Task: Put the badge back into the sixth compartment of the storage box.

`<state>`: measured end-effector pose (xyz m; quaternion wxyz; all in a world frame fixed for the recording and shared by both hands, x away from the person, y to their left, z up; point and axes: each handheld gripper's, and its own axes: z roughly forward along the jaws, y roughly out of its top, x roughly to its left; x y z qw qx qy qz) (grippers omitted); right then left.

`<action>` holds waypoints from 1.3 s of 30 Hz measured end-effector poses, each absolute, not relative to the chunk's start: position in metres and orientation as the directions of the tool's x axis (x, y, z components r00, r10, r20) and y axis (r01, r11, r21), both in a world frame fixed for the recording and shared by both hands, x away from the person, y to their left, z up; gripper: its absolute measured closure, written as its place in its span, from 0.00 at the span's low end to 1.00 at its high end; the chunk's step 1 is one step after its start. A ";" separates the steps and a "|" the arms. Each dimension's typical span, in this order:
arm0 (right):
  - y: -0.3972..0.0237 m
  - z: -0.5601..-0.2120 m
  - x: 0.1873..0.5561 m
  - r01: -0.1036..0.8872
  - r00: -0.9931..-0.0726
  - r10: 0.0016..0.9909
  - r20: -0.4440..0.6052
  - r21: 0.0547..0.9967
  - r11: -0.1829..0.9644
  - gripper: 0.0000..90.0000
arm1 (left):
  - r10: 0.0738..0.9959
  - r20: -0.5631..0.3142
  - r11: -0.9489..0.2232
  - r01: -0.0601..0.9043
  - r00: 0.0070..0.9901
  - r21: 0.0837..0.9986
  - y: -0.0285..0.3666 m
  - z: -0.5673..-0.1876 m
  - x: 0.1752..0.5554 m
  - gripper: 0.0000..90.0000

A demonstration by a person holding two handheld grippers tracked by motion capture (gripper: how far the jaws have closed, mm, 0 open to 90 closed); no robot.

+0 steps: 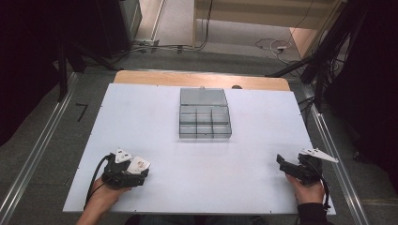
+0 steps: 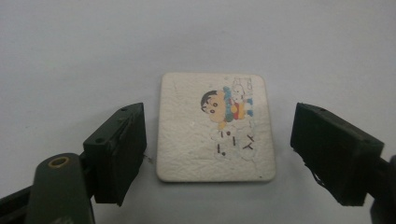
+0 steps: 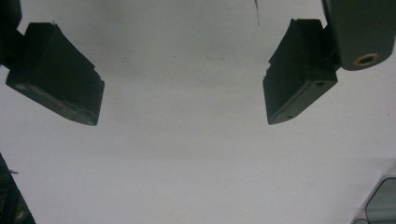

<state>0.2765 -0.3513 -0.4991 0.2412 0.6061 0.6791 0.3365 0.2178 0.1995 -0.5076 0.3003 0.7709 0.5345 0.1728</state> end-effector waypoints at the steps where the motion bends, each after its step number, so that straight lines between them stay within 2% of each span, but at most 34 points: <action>1: -0.351 -0.499 0.276 0.661 -0.149 0.986 0.080 0.749 0.039 0.12 | 0.929 -0.053 -0.250 0.726 0.366 0.641 0.199 -0.507 0.218 0.21; 4: -0.351 -0.499 0.277 0.664 -0.148 0.985 0.082 0.747 0.037 0.13 | 0.931 -0.050 -0.253 0.740 0.360 0.623 0.198 -0.505 0.221 0.23; 9: -0.350 -0.499 0.277 0.665 -0.148 0.986 0.081 0.746 0.039 0.13 | 0.932 0.016 -0.298 0.741 0.362 0.602 0.193 -0.504 0.221 0.31; 13: -0.350 -0.499 0.277 0.665 -0.149 0.986 0.080 0.745 0.040 0.13 | 0.931 0.018 -0.301 0.741 0.364 0.600 0.191 -0.503 0.220 0.36; 16: -0.350 -0.499 0.277 0.662 -0.151 0.985 0.082 0.749 0.039 0.13 | 0.932 0.012 -0.295 0.738 0.362 0.606 0.192 -0.503 0.219 0.37; 20: -0.350 -0.498 0.276 0.659 -0.151 0.985 0.082 0.751 0.039 0.13 | 0.931 -0.028 -0.263 0.720 0.365 0.643 0.192 -0.502 0.218 0.37; 24: -0.348 -0.496 0.275 0.654 -0.156 0.984 0.091 0.756 0.034 0.13 | 0.923 -0.069 -0.204 0.632 0.380 0.748 0.187 -0.493 0.213 0.37; 29: -0.341 -0.493 0.274 0.644 -0.182 0.978 0.098 0.764 0.044 0.13 | 0.917 -0.087 -0.156 0.548 0.390 0.822 0.183 -0.485 0.207 0.37; 34: -0.334 -0.491 0.272 0.641 -0.204 0.973 0.104 0.765 0.053 0.13 | 0.912 -0.106 -0.131 0.526 0.396 0.840 0.180 -0.482 0.207 0.37; 39: -0.327 -0.484 0.271 0.639 -0.250 0.945 0.211 0.769 -0.002 0.14 | 0.905 -0.105 -0.125 0.492 0.413 0.861 0.175 -0.481 0.206 0.37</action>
